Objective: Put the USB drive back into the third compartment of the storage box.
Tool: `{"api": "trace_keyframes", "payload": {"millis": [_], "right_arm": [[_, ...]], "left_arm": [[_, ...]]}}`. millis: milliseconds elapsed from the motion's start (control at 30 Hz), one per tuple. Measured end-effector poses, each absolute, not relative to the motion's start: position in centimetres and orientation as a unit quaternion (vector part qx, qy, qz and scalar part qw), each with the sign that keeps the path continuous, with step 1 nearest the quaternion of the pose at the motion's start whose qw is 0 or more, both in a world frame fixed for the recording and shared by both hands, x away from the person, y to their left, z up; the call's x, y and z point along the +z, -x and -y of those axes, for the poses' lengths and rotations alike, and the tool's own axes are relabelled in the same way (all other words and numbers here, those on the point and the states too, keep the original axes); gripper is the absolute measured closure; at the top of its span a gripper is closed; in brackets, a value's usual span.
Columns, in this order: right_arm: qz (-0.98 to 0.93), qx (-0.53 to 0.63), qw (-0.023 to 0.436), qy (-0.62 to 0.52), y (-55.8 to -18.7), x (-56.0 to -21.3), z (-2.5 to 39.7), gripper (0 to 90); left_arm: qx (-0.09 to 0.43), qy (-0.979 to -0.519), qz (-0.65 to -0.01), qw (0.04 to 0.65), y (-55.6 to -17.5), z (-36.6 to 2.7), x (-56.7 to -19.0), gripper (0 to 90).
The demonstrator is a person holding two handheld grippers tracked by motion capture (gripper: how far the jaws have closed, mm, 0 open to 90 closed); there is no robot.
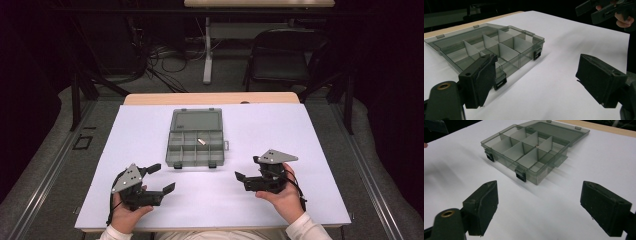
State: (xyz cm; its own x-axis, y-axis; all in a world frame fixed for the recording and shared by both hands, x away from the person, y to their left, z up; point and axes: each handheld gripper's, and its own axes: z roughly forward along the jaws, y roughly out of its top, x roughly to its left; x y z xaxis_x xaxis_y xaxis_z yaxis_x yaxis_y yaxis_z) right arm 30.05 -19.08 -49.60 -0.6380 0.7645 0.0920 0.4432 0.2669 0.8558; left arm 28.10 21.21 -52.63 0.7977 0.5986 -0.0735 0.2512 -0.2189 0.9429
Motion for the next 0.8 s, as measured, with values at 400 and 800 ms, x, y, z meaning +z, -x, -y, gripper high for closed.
{"api": "trace_keyframes", "payload": {"millis": [400, 800], "right_arm": [[-0.767, 0.462, 0.183, -0.407, -29.0, -50.4, 21.2, 15.2], [-0.753, 0.458, 0.197, -0.429, -28.4, -52.1, 23.0, 15.4]], "left_arm": [[0.156, -0.765, -0.278, 0.559, -28.1, -21.1, -52.7, 16.0], [0.156, -0.764, -0.279, 0.561, -28.1, -21.2, -52.7, 16.0]]}}
